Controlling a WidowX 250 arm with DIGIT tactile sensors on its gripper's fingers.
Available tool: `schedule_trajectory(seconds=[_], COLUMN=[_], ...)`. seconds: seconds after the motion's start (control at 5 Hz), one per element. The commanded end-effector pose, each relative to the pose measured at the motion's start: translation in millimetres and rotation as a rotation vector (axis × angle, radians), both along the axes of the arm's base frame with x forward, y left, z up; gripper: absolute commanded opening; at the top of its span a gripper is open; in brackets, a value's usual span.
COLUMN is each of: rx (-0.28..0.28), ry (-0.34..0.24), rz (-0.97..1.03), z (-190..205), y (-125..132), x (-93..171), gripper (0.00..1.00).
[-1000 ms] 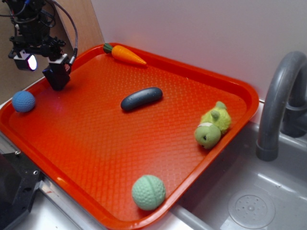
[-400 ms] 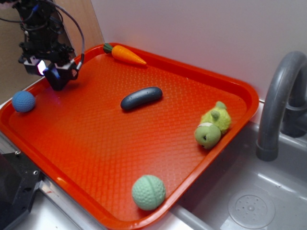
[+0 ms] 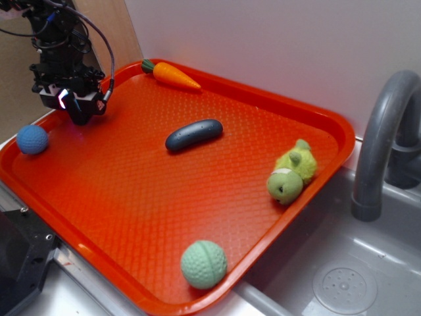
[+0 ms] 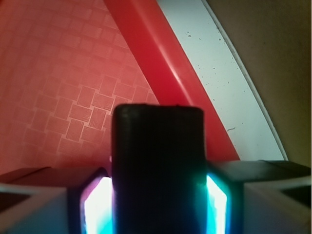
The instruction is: Grab the black box.
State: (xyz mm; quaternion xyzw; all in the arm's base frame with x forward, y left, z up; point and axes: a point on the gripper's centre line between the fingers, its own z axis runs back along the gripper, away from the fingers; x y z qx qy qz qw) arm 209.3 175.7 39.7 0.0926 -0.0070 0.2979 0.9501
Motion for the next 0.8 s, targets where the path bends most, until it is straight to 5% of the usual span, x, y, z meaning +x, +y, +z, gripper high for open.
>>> schedule_trajectory(seconds=[0.0, 0.2, 0.4, 0.6], rx=[0.006, -0.041, 0.02, 0.058], ry=[-0.118, -0.149, -0.14, -0.109], rz=[-0.117, -0.221, -0.378, -0.436], z=[77.7, 123.2, 167.2, 170.3], y=[-37.2, -77.3, -125.8, -146.4], x=[-6.0, -28.5, -44.2, -42.0], gripper=[0.0, 0.0, 0.0, 0.0])
